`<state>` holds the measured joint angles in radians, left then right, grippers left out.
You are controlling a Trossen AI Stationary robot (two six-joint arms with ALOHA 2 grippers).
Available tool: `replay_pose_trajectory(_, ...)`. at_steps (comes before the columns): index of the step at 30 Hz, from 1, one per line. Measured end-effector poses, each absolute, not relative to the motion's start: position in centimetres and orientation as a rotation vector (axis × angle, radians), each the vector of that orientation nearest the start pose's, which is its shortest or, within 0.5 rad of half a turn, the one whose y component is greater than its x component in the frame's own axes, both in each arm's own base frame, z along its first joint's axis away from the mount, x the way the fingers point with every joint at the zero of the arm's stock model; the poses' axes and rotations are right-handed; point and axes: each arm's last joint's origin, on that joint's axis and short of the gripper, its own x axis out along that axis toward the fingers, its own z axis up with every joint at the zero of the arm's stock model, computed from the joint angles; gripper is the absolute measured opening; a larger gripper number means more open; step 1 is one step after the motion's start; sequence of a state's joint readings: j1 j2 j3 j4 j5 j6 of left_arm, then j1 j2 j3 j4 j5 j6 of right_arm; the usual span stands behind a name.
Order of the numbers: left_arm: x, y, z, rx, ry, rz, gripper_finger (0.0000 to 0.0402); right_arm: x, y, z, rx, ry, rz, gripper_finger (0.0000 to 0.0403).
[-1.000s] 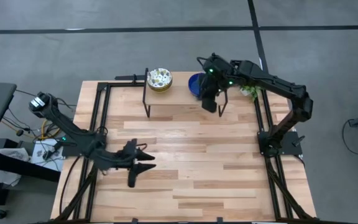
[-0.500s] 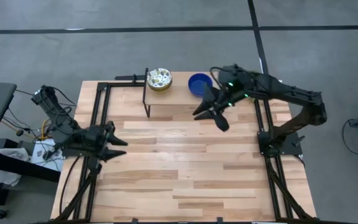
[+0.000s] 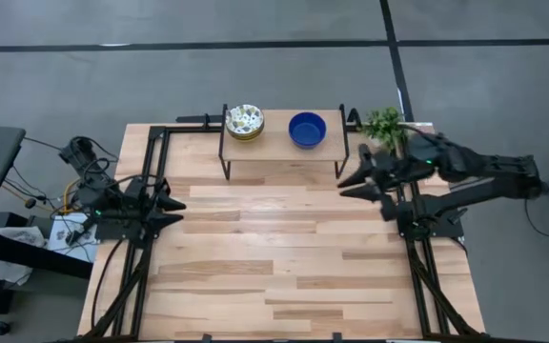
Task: Pick & Place Mini bowls
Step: Return to Home Position
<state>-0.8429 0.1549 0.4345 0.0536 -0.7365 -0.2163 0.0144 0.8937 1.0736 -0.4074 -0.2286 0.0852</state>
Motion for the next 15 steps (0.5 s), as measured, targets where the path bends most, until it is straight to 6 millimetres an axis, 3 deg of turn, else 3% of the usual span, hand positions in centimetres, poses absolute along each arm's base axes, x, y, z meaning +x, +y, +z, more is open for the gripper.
replay_pose_trajectory(5,5.4,-3.1,28.3,-0.474,-0.241,-0.133,0.0143,14.0,1.4,36.7,0.12,0.194,0.275,0.0079)
replay_pose_trajectory(15,6.4,-4.3,24.7,-0.526,-0.28,-0.177,0.0143,10.3,1.9,32.6,0.16,0.055,0.341,0.0079)
